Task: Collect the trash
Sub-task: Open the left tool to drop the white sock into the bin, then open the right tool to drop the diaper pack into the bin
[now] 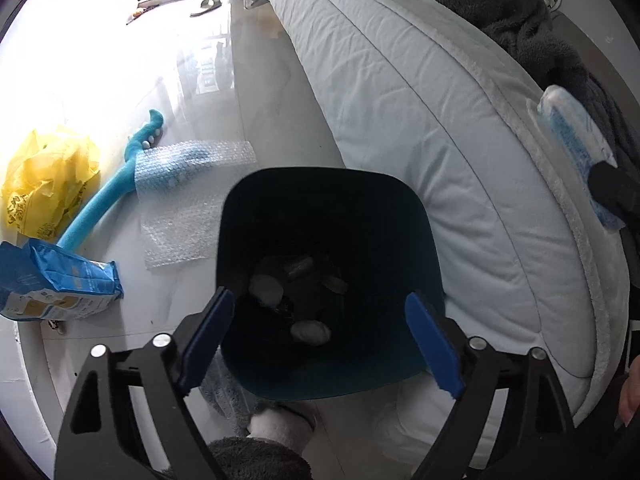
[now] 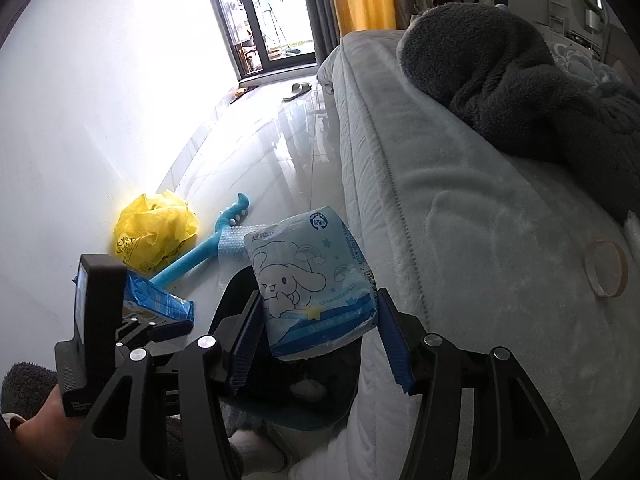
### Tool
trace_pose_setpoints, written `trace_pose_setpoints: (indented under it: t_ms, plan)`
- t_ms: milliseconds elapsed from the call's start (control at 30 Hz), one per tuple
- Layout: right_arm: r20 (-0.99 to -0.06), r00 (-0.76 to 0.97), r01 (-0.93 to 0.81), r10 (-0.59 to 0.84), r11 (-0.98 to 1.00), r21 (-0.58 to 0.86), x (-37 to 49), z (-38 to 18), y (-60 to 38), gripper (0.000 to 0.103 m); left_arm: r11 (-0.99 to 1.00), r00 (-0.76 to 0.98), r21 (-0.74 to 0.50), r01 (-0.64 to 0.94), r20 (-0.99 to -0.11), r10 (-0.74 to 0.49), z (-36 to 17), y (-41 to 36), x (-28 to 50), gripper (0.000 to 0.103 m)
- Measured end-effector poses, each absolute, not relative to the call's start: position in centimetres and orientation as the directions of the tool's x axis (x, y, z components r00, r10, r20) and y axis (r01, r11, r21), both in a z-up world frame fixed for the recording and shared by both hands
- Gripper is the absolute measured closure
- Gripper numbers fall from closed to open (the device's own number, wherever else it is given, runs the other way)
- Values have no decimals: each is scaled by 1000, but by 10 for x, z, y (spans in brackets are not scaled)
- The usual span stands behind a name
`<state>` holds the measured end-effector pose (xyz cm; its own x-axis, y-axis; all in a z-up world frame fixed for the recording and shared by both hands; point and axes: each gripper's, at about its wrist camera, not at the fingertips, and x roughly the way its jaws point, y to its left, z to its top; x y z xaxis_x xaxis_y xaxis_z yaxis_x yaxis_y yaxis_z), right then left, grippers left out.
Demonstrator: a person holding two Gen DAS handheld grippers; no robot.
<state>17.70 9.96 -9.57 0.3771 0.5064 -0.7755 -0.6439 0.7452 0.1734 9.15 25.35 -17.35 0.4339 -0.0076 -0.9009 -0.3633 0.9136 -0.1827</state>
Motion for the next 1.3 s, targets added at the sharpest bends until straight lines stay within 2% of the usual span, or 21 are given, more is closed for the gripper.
trace_pose_setpoints:
  t_ms: [167,267,500,867,1033,1200,1300]
  plan:
    - [-803,339,-644,490,743,182,183,-118,117,46,906,497,-159,-393,-865,64,-157,268,78,10]
    - [-818,319,-640,479,745,187,185,-129,128,46,924,562,-92,-372,-814,145,-142,268,68,9]
    - [-845,273,-638,459,744,198,190,-152,151,46,946,618,-59,-320,-770,161,-121,271,52,7]
    - [-884,228,-659,409,733,169,187,-181,178,45,917,640,-43,-398,-729,243,-105,293,34,4]
    - [-887,223,-653,403,738,171,190,-185,182,45,927,681,-39,-372,-690,244,-91,292,28,4]
    - [-897,202,-665,392,728,169,187,-192,187,32,932,698,-38,-361,-674,242,-84,290,28,4]
    - [-895,205,-665,395,727,169,186,-190,187,30,934,728,-59,-354,-643,235,-72,288,27,4]
